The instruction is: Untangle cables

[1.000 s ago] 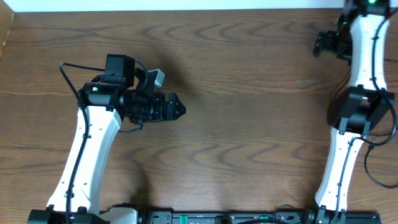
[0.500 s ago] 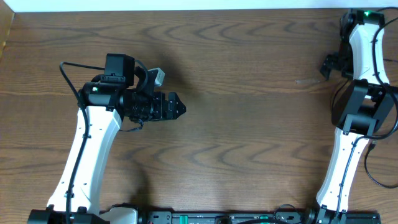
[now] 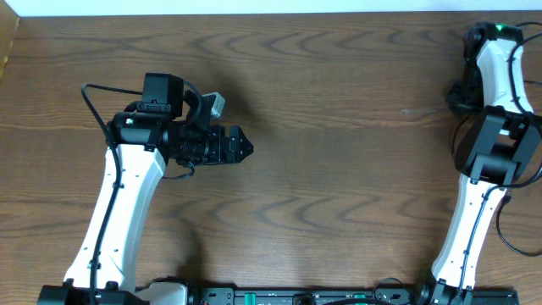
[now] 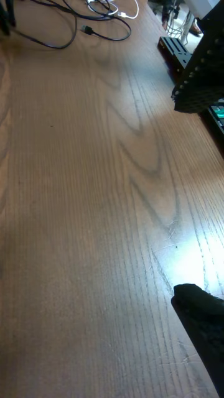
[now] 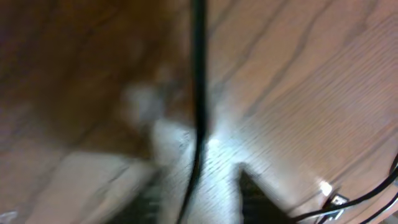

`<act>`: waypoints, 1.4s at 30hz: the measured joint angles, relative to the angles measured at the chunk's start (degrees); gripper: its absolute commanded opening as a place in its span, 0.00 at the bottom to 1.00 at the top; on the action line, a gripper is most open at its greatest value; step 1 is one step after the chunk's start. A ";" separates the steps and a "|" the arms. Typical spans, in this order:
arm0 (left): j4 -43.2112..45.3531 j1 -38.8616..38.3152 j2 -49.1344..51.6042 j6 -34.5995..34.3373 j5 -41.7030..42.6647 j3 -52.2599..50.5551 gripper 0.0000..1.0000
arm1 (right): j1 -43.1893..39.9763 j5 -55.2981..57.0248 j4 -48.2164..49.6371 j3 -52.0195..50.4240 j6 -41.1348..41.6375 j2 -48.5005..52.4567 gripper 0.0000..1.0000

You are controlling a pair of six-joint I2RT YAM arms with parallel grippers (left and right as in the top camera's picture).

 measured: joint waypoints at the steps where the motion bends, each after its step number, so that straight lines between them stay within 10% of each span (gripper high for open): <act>1: 0.00 0.00 0.00 0.00 0.00 0.00 0.94 | -0.50 -0.09 0.02 -0.02 0.22 0.00 0.01; 42: 0.15 0.00 0.00 0.20 0.00 0.00 0.94 | -18.43 -17.66 17.11 30.18 -3.96 -16.61 0.01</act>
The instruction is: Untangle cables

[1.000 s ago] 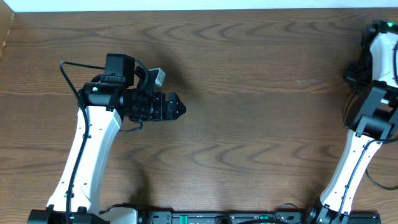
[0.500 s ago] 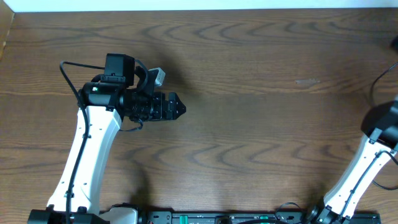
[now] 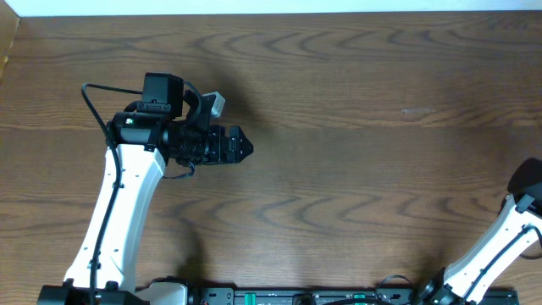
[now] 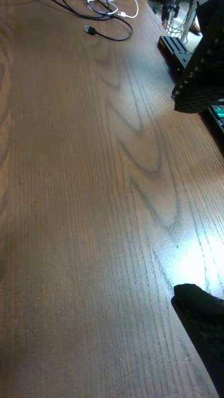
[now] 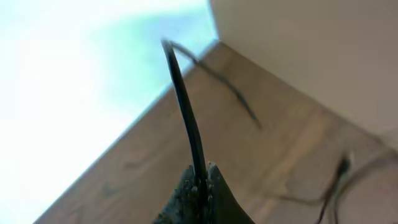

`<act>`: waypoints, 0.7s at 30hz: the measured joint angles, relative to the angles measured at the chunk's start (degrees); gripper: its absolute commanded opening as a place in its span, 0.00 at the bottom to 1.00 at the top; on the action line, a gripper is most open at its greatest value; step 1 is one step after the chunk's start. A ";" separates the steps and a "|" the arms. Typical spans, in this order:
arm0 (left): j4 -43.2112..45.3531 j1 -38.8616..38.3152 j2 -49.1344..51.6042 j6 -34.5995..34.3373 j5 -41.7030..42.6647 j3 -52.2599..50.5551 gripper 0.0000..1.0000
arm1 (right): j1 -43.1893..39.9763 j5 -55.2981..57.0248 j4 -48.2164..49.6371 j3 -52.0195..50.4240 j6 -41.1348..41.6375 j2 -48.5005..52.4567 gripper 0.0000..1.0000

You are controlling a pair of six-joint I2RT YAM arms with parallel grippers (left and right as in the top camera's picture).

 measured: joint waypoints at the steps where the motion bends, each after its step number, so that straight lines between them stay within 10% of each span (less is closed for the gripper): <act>1: 0.00 0.00 0.00 0.00 0.00 0.00 0.94 | 0.00 -1.27 1.09 0.02 -0.85 -0.39 0.01; 21: 0.42 0.00 0.00 -0.04 0.02 0.00 0.94 | 3.87 -38.10 4.50 0.04 -25.27 -1.05 0.01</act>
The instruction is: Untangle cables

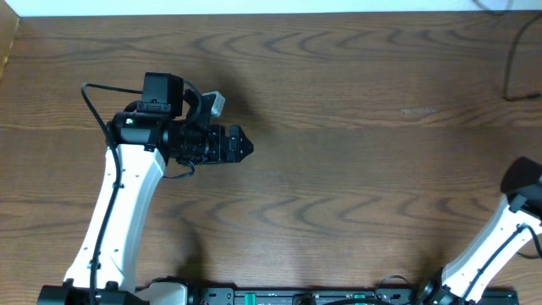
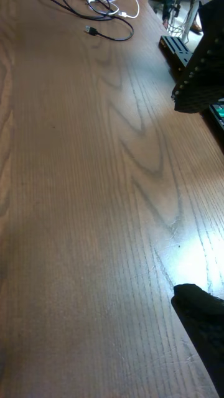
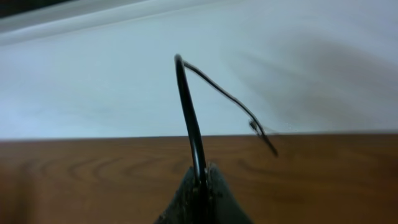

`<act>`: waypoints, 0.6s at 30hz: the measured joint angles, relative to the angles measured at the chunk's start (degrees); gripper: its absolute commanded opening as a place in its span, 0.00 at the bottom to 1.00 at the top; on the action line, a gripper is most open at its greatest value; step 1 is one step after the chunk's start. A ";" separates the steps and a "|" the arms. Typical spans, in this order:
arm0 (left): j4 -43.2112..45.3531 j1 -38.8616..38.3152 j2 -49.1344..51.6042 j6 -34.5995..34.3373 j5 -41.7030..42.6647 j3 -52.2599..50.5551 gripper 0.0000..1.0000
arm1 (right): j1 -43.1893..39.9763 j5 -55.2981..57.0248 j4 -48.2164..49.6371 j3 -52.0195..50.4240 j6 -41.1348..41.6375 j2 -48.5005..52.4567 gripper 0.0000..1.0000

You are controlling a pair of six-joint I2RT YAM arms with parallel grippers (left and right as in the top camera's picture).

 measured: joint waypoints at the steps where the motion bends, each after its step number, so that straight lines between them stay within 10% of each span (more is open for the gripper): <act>1: 0.02 0.00 0.00 0.00 0.00 0.00 0.94 | 0.90 -0.07 -0.44 0.00 -1.01 0.00 0.01; 18: 0.70 0.00 0.00 0.94 0.00 0.00 0.94 | -2.49 31.30 -1.01 -5.27 5.35 0.00 0.01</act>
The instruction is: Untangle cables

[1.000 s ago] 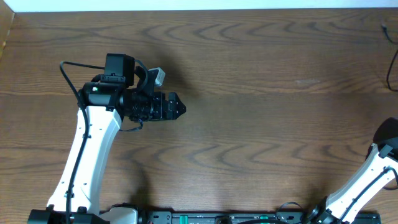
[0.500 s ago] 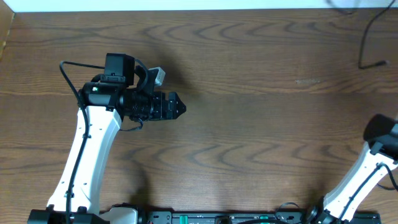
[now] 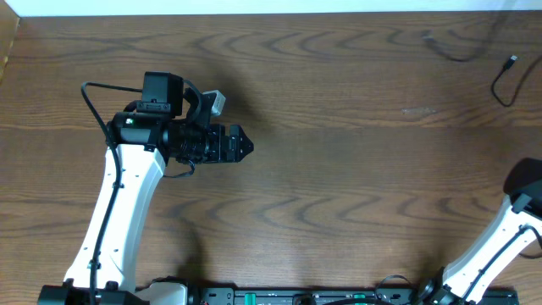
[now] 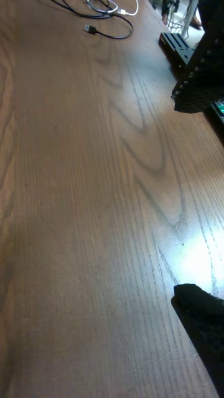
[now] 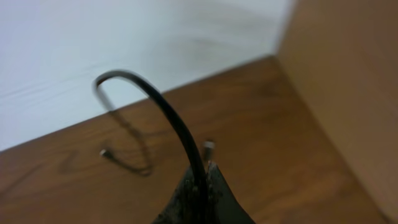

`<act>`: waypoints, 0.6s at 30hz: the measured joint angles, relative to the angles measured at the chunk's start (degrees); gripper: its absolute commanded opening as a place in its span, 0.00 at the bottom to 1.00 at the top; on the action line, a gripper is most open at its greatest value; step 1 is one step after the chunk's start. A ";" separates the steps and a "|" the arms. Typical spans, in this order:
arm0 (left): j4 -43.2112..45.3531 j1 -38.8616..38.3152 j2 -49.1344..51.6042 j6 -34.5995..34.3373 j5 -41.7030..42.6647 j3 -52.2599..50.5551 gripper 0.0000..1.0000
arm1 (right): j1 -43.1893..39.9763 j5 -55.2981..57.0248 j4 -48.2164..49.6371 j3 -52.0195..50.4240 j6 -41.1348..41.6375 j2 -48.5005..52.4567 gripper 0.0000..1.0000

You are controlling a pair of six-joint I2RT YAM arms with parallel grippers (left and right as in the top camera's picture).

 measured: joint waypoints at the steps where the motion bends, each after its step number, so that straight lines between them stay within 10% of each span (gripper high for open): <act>1: 0.00 0.00 0.00 0.15 0.00 0.00 0.94 | -0.85 0.83 -0.02 -0.04 0.72 0.00 0.01; 18: 0.94 -3.72 0.00 2.32 3.06 0.00 0.94 | -10.51 5.40 -0.52 -0.24 8.20 0.00 0.01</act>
